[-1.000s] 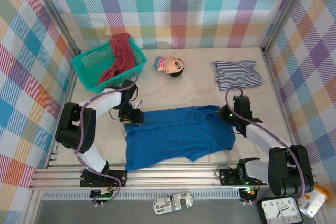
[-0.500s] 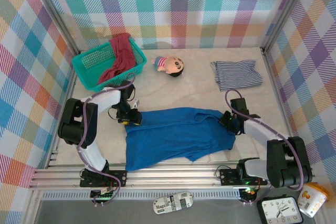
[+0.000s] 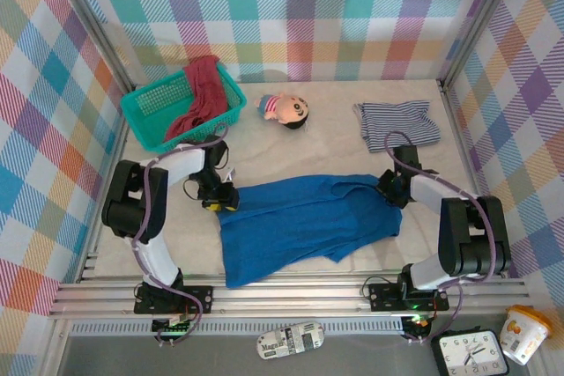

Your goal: Fold and stack the tank tops

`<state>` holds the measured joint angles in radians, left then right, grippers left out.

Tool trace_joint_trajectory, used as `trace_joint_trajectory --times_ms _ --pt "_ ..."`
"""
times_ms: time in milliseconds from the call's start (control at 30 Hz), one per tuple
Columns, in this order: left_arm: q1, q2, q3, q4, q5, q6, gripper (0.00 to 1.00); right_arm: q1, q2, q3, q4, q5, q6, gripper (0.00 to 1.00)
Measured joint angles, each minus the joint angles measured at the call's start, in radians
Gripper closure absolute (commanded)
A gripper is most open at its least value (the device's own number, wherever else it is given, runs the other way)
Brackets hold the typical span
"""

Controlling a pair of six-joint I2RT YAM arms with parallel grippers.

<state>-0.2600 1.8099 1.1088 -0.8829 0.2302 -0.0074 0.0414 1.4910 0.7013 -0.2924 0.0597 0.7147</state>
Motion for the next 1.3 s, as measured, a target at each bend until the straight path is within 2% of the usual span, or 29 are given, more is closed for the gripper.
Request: trace_joint_trajectory --times_ms 133,300,567,667,767,833,933,1033,1167,1300 --pt "0.002 0.05 0.055 -0.052 -0.034 0.003 0.56 -0.004 0.05 0.045 0.004 -0.019 -0.017 0.83" --pt "0.017 0.101 0.136 -0.092 -0.13 0.024 0.57 0.0 0.102 0.081 0.045 -0.084 -0.023 0.82" --pt "0.063 0.201 0.319 -0.09 -0.317 0.076 0.54 0.112 0.192 0.168 0.086 -0.106 -0.018 0.76" --pt "0.072 0.238 0.391 -0.083 -0.388 0.085 0.5 0.14 0.214 0.201 0.086 -0.106 -0.024 0.71" --pt "0.073 0.244 0.438 -0.088 -0.415 0.087 0.45 0.157 0.214 0.23 0.083 -0.106 -0.068 0.57" --pt "0.073 0.24 0.454 -0.091 -0.413 0.084 0.43 0.164 0.199 0.243 0.076 -0.118 -0.128 0.5" --pt "0.071 0.186 0.415 -0.092 -0.379 0.064 0.41 0.178 0.125 0.245 0.041 -0.148 -0.26 0.45" --pt "0.068 0.036 0.281 -0.097 -0.307 0.0 0.4 0.208 0.002 0.244 0.014 -0.193 -0.419 0.42" --pt "0.061 -0.212 0.055 -0.095 -0.17 -0.161 0.4 0.317 -0.141 0.226 0.011 -0.262 -0.634 0.39" --pt "0.046 -0.354 -0.163 -0.075 -0.08 -0.356 0.39 0.45 -0.188 0.159 -0.006 -0.312 -0.81 0.4"
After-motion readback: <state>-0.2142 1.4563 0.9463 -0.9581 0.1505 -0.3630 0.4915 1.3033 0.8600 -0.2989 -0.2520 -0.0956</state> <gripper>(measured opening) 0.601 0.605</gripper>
